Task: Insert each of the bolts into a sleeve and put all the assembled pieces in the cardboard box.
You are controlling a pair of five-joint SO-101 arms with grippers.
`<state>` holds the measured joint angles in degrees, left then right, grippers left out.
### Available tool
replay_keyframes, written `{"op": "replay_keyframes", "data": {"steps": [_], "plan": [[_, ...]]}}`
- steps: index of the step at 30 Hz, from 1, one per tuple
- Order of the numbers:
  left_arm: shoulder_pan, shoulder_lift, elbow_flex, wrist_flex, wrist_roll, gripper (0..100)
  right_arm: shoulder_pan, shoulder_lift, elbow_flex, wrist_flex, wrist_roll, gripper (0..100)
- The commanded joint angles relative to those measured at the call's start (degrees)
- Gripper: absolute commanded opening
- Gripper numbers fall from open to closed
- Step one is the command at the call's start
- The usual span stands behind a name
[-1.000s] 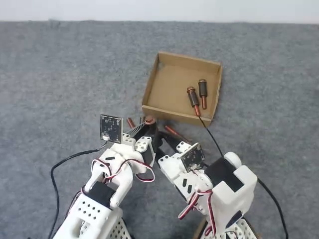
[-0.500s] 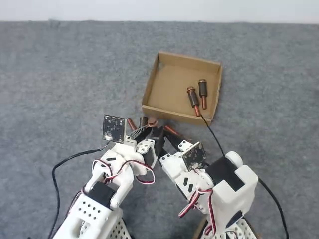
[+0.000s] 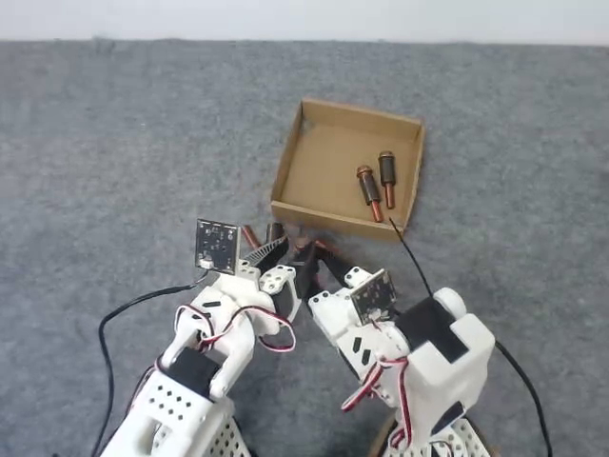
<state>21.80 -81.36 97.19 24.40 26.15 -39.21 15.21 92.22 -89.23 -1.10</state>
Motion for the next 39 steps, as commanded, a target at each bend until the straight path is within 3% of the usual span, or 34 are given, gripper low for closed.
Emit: {"op": "replay_keyframes", "data": {"steps": [1,7,10,19,23,39], "plan": [[-1.1,-1.0,-4.1,6.1,-0.4,15,0.8,-0.1,-0.4,0.0,-0.1,0.6],[-0.7,-1.0,-5.9,11.6,-0.4,27,0.8,-0.1,-0.5,0.0,-0.1,0.6],[-1.0,-1.0,-5.9,11.6,-0.3,28,0.8,-0.1,-0.6,0.0,-0.1,0.6],[-1.5,-1.1,-7.4,11.5,-0.3,9,0.9,-0.1,-0.6,0.0,-0.1,0.6],[-6.3,-4.3,-8.4,11.6,-0.2,1,0.9,-0.1,-0.6,0.0,-0.1,0.6],[-21.2,-23.0,-2.5,24.4,-0.6,1,3.1,-0.6,-0.3,-0.6,-0.1,0.6]]}}
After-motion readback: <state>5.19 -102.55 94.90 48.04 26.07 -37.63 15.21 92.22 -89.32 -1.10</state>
